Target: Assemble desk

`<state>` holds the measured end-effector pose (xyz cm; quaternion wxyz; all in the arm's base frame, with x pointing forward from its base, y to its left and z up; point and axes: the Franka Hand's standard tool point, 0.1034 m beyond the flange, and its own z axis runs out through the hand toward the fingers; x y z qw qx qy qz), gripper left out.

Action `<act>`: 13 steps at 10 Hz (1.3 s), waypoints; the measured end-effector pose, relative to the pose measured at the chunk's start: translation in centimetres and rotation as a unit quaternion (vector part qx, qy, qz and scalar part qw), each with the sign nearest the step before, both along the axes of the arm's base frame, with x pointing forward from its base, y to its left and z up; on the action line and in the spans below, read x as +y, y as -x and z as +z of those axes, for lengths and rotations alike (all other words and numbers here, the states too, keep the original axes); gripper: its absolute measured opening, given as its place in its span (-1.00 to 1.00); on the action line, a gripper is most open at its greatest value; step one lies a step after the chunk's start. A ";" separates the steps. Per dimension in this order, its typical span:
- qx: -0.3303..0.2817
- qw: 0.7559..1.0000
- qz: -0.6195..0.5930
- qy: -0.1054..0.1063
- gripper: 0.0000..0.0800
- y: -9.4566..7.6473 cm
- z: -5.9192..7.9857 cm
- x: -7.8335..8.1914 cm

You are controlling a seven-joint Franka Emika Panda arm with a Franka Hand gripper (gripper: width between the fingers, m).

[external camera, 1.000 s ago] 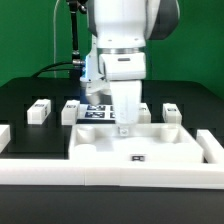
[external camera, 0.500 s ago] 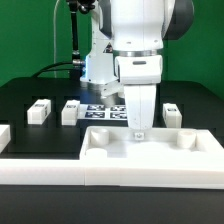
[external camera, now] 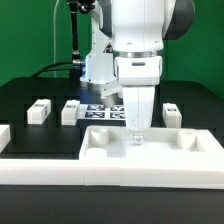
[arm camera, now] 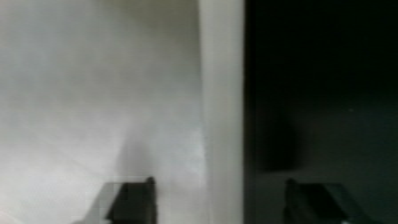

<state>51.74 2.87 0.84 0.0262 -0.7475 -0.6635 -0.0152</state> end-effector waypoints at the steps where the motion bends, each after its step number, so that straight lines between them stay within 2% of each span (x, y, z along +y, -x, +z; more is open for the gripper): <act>1: 0.000 1.000 0.000 0.000 0.18 0.0 0.0 0.0; 2: 0.000 1.000 0.000 0.000 0.18 0.0 0.0 0.0; 3: 0.000 1.000 0.000 0.000 0.52 0.0 0.0 0.0; 4: 0.000 1.000 0.000 0.000 0.59 0.0 0.0 0.0; 9: 0.000 1.000 0.000 0.000 0.62 0.0 0.0 0.0; 10: -0.002 1.000 -0.024 0.001 0.62 0.0 0.4 0.1; 13: 0.004 0.994 -0.104 0.016 0.62 0.7 4.6 1.1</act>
Offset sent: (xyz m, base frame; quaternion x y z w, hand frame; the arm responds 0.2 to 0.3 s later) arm 0.0000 0.0000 0.0000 0.0000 0.0000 0.0000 1.0000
